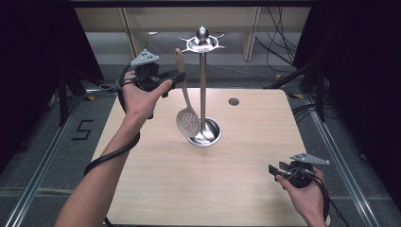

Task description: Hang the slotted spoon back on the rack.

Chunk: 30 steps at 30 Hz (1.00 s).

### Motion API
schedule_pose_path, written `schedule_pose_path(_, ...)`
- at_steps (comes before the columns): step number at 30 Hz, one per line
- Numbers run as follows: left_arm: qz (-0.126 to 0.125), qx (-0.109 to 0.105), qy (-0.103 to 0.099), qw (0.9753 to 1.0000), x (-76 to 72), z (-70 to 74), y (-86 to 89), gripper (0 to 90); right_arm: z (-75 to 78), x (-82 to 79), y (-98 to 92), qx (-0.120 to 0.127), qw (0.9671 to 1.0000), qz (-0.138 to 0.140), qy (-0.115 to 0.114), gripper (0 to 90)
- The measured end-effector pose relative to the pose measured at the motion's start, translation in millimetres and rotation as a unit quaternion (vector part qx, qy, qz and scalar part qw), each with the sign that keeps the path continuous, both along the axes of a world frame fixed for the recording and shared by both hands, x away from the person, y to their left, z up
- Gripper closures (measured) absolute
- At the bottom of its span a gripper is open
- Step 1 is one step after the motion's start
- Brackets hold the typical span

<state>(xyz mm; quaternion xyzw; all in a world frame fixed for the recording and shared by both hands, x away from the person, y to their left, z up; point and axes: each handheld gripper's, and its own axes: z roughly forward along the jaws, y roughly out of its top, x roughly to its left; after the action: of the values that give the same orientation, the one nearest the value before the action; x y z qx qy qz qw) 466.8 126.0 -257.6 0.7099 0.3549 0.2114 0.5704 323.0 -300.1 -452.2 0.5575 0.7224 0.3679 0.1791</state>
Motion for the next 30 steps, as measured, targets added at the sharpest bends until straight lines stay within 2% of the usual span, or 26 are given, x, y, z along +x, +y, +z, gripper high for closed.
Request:
schedule_pose_path(5, 0.001, 0.005, 0.001, 1.0, 0.7, 0.7, -0.5, 68.7, -1.0, 0.3, 1.6, 0.006, 1.0, -0.003, -0.003, 51.6)
schedule_pose_path(6, 0.002, 0.005, 0.003, 1.0, 1.0, 0.7, -0.7, 68.6, -0.3, -0.7, 3.0, 0.012, 0.9999, -0.009, 0.007, 51.6)
schedule_pose_path(9, 0.003, 0.004, 0.003, 1.0, 2.0, 1.2, -0.8, 68.4, -0.7, -0.7, 3.4, 0.016, 0.9998, -0.009, 0.006, 51.6)
schedule_pose_path(10, 0.003, 0.005, 0.002, 1.0, 2.2, 1.3, -1.0, 68.3, -1.0, 0.6, 0.9, 0.001, 1.0, 0.0, -0.005, 51.6)
schedule_pose_path(12, 0.004, 0.004, 0.002, 1.0, 2.7, 1.4, -1.4, 68.0, -0.5, 0.4, 0.6, -0.003, 1.0, 0.0, -0.003, 51.5)
schedule_pose_path(18, 0.008, 0.0, -0.006, 1.0, 2.6, 2.0, -1.7, 67.2, -0.5, 0.3, 0.1, -0.003, 1.0, 0.002, -0.002, 51.5)
schedule_pose_path(19, 0.008, 0.0, -0.007, 0.9999, 2.4, 1.8, -1.6, 67.3, -0.4, -1.0, 2.9, 0.013, 0.9998, -0.008, 0.011, 51.5)
schedule_pose_path(22, 0.007, 0.0, -0.009, 0.9999, 1.6, 1.4, -1.1, 67.2, -1.7, 0.9, 1.0, 0.0, 1.0, 0.001, -0.003, 51.4)
schedule_pose_path(25, 0.009, -0.004, -0.012, 0.9999, 0.2, 0.9, -0.8, 66.7, -0.6, 0.1, 0.4, -0.009, 1.0, 0.0, 0.0, 51.3)
schedule_pose_path(30, 0.014, 0.003, -0.024, 0.9996, -3.7, 1.2, -0.5, 66.4, -0.6, 0.1, 0.4, -0.01, 0.9999, -0.001, 0.0, 51.2)
